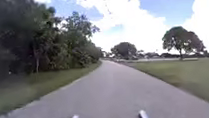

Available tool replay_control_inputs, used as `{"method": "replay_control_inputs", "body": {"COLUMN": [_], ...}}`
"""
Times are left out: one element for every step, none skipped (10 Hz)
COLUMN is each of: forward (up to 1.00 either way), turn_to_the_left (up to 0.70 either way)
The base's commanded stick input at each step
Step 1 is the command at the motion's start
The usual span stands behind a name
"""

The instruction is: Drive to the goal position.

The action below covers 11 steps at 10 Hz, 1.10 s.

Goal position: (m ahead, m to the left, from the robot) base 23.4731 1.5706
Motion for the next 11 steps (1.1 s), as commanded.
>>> {"method": "replay_control_inputs", "body": {"forward": [0.7,0.7,0.7,0.7,0.7,0.7,0.7,0.7,0.7,0.7,0.7], "turn_to_the_left": [0.0,0.0,0.0,0.0,0.0,0.0,0.0,0.0,0.0,0.0,0.0]}}
